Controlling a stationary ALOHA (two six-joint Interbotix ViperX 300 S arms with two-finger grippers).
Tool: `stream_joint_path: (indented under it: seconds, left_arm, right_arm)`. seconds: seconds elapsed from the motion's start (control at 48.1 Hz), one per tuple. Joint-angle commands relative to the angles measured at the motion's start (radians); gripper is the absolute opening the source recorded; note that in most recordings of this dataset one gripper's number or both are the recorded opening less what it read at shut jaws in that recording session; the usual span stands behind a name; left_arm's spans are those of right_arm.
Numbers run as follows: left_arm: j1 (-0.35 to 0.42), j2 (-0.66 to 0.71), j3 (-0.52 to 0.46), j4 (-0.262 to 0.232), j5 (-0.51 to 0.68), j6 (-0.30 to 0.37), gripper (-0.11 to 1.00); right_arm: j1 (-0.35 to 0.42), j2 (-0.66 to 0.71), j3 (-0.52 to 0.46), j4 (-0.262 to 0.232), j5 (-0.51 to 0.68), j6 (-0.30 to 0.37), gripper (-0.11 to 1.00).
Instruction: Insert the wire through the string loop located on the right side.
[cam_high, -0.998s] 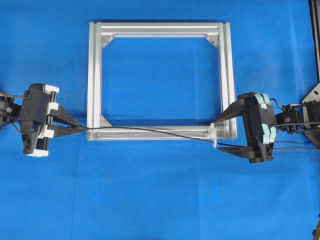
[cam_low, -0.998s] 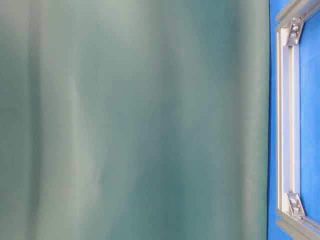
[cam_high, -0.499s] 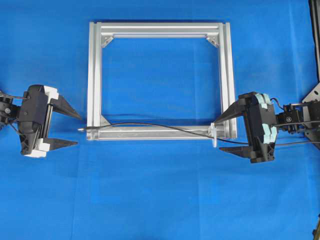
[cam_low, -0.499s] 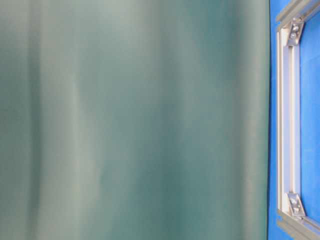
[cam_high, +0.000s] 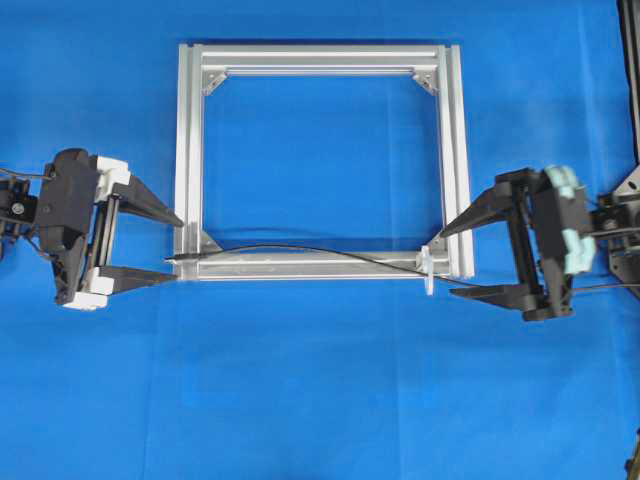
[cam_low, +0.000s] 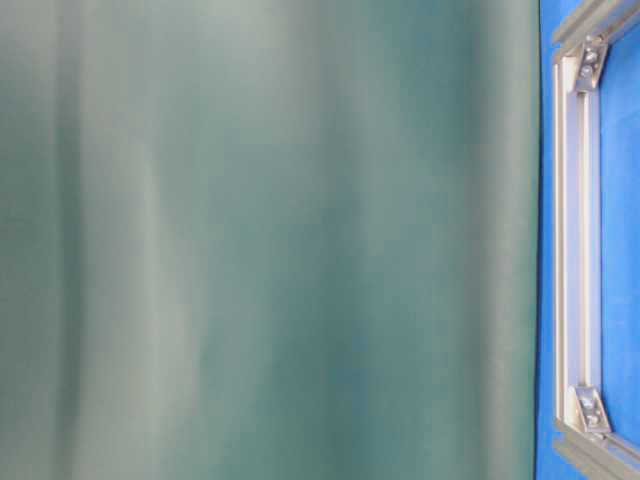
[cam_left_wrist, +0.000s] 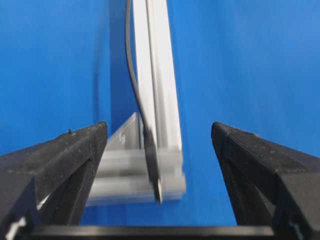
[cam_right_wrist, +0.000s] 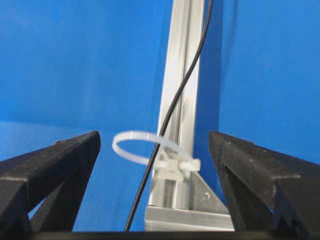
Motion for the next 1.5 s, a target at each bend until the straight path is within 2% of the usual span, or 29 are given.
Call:
stream_joint_path:
  seconds: [0.0,0.229,0.603,1.477]
  left_arm:
    - [0.005,-0.025,-0.043,0.002,0.028,0.002,0.81]
    - [0.009,-0.035,-0.064,0.002,0.051,0.003,0.81]
    - [0.018,-0.035,-0.064,0.002,0.054,0.002,0.81]
    - [0.029,-0.035,-0.064,0.002,0.054,0.002,0.81]
  right_arm:
    - [-0.008,-0.078,-0.025,-0.002,0.044,-0.002,0.95]
    - [-0.009,-0.172,-0.018,-0.009,0.094,-0.002,0.95]
    - [-0.009,-0.127,-0.025,-0.018,0.087,-0.002,0.95]
    - [-0.009,-0.127,-0.025,-0.028,0.084,-0.002,0.95]
